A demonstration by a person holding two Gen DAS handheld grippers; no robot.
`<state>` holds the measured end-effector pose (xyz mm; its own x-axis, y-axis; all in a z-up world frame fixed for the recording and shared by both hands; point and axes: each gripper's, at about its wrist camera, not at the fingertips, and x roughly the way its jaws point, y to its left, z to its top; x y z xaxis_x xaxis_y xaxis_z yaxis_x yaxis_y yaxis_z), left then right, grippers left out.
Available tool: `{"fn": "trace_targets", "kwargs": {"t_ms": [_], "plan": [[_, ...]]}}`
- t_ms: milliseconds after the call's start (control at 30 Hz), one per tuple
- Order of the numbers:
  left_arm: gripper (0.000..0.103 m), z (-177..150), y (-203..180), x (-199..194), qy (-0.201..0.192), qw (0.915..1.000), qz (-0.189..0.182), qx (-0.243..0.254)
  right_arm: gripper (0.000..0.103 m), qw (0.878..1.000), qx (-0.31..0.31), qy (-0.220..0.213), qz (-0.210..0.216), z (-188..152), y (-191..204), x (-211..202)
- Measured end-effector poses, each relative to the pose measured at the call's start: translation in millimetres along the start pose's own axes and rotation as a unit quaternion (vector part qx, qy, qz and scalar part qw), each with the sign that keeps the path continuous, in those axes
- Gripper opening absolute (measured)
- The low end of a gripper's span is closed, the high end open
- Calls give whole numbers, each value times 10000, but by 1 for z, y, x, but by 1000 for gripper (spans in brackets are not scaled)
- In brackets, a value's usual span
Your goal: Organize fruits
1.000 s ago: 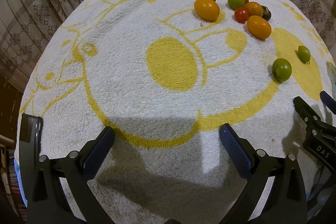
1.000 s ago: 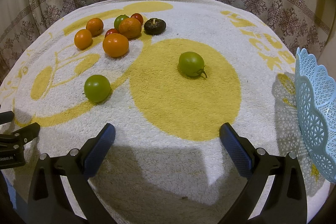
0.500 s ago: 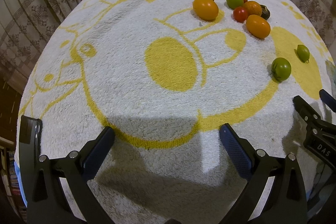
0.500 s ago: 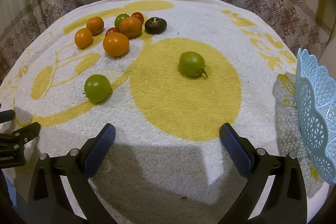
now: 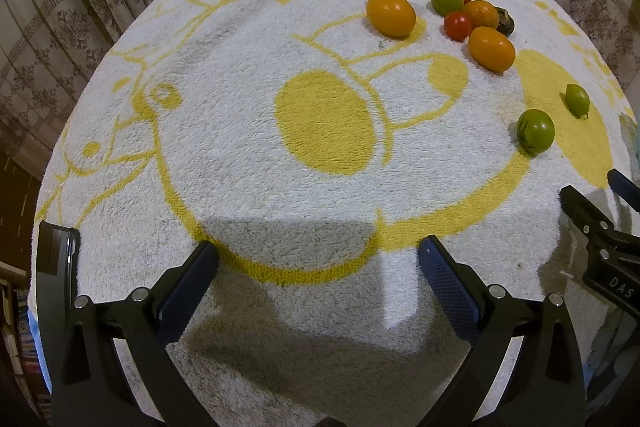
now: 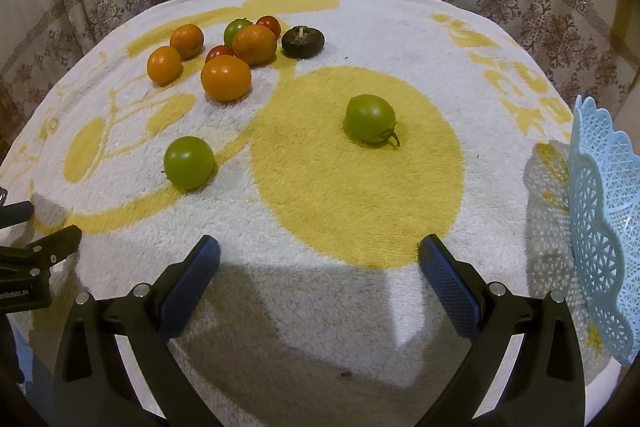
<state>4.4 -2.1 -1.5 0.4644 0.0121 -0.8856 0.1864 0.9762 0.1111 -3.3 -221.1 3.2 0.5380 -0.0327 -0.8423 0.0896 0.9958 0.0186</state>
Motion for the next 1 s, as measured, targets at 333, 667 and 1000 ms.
{"fn": "trace_targets", "kwargs": {"t_ms": [333,667,1000], "plan": [[98,10,0,5,266,9995,81,152,101,9983,-58,582,-28,14,2,6],[98,38,-5,0,561,9980,-141,259,101,9949,65,998,136,41,-10,4],[98,60,-33,-5,671,9952,-544,464,100,9947,386,945,89,81,-40,13]]}}
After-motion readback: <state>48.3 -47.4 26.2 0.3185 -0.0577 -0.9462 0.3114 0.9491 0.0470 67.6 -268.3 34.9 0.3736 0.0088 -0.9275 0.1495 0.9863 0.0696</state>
